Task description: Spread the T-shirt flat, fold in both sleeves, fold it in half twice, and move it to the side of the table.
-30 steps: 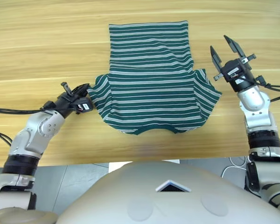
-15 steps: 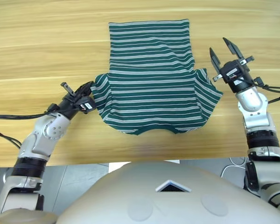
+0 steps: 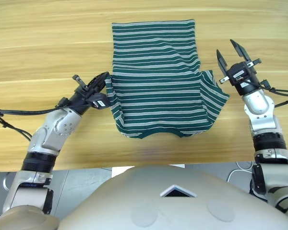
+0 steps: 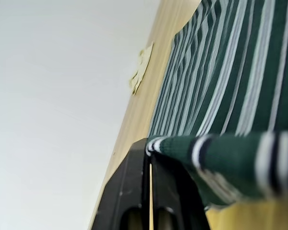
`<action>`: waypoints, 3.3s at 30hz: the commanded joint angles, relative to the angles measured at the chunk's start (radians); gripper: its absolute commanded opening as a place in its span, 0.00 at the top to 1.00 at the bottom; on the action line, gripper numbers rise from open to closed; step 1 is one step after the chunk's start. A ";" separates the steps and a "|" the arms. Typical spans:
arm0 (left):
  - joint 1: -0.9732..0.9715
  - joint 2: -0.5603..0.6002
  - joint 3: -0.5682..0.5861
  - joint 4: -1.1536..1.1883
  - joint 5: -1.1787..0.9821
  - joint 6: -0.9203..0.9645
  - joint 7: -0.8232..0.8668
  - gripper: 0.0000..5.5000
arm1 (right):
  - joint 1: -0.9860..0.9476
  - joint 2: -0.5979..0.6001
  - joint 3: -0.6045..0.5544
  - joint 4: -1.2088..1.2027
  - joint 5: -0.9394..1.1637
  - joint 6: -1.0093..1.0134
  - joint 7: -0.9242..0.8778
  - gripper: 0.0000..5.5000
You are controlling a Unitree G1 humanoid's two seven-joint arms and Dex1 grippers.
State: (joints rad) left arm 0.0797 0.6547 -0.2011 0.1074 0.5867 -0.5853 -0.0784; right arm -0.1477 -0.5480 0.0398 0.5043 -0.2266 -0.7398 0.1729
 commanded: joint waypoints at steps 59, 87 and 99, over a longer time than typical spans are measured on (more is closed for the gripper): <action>-0.018 -0.145 0.084 -0.037 -0.148 -0.112 -0.016 0.70 | 0.406 -0.303 0.078 -0.326 -0.527 0.261 -0.030 0.69; -0.014 -0.126 0.034 0.007 -0.122 -0.129 -0.039 0.70 | 0.365 -0.270 0.030 -0.459 -0.375 0.185 -0.144 1.00; -0.020 -0.125 -0.069 0.056 -0.100 -0.154 -0.106 0.70 | 0.320 -0.200 0.124 -0.538 -0.393 0.166 -0.062 1.00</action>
State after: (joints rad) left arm 0.0703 0.5253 -0.2623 0.1493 0.4751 -0.7377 -0.1712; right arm 0.2001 -0.7594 0.1456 -0.0149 -0.6131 -0.5703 0.0896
